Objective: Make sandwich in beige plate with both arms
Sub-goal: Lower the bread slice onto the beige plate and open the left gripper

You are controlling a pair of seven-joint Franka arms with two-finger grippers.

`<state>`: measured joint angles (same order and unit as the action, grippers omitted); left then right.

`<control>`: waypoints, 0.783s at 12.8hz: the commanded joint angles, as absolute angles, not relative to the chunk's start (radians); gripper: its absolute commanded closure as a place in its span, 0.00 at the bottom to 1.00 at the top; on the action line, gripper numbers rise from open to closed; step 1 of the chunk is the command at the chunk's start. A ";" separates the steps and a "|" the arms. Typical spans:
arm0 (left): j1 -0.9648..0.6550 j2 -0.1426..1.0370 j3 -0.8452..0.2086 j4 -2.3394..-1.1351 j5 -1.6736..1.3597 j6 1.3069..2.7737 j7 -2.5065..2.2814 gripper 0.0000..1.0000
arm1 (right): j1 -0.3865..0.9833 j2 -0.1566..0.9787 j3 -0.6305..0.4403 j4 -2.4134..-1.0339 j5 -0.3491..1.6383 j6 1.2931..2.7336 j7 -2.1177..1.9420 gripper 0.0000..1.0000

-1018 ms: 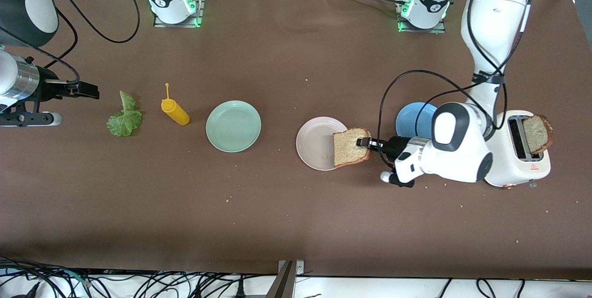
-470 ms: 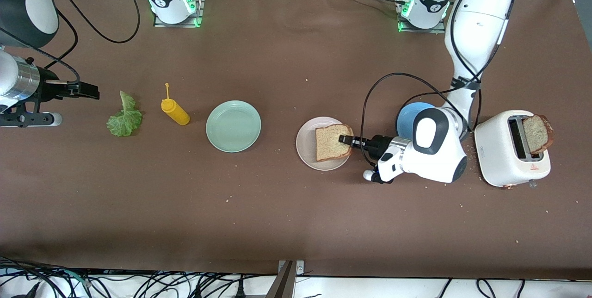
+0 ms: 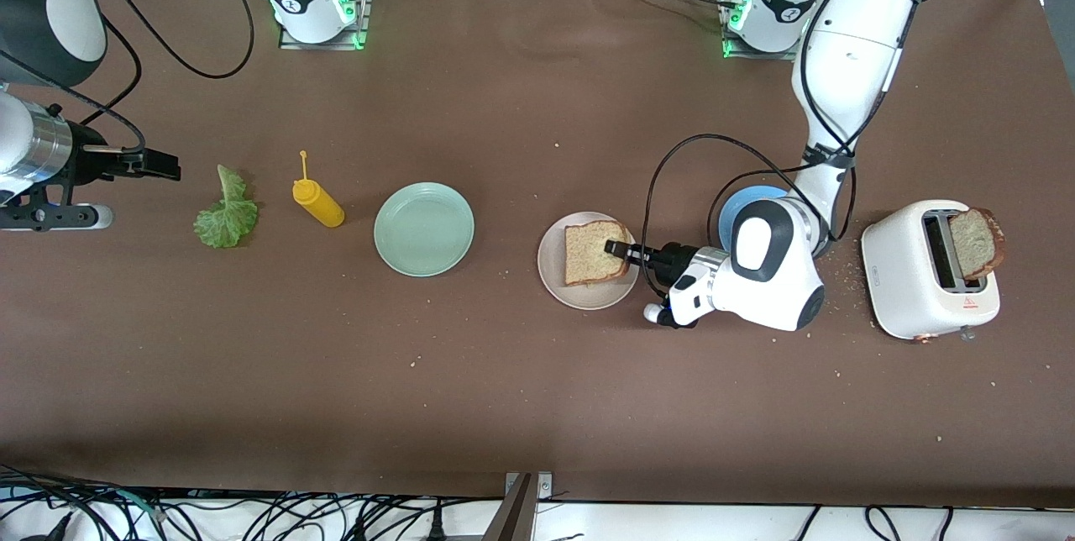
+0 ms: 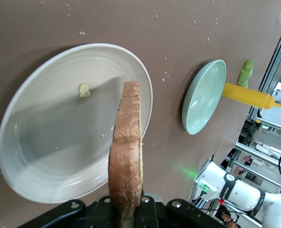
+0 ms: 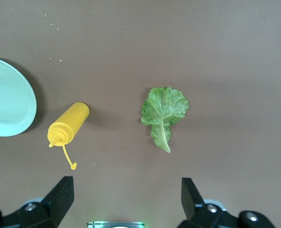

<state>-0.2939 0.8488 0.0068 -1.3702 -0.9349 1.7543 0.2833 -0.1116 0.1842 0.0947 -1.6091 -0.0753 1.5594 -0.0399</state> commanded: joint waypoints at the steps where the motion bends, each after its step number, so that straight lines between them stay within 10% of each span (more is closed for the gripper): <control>1: -0.307 0.870 0.015 -1.359 -0.969 1.756 0.391 1.00 | -0.115 0.181 0.098 -1.609 -0.081 1.563 -0.029 0.00; 5: -0.307 0.894 0.015 -1.359 -0.966 1.756 0.399 0.98 | -0.115 0.181 0.098 -1.609 -0.081 1.565 -0.028 0.00; 7: -0.307 0.897 0.015 -1.359 -0.962 1.770 0.399 0.44 | -0.115 0.181 0.098 -1.611 -0.081 1.565 -0.028 0.01; 8: -0.307 0.896 0.015 -1.359 -0.960 1.782 0.397 0.00 | -0.115 0.181 0.098 -1.611 -0.081 1.565 -0.028 0.00; 10: -0.298 0.897 0.018 -1.364 -0.953 1.783 0.396 0.00 | -0.115 0.183 0.098 -1.611 -0.081 1.566 -0.028 0.01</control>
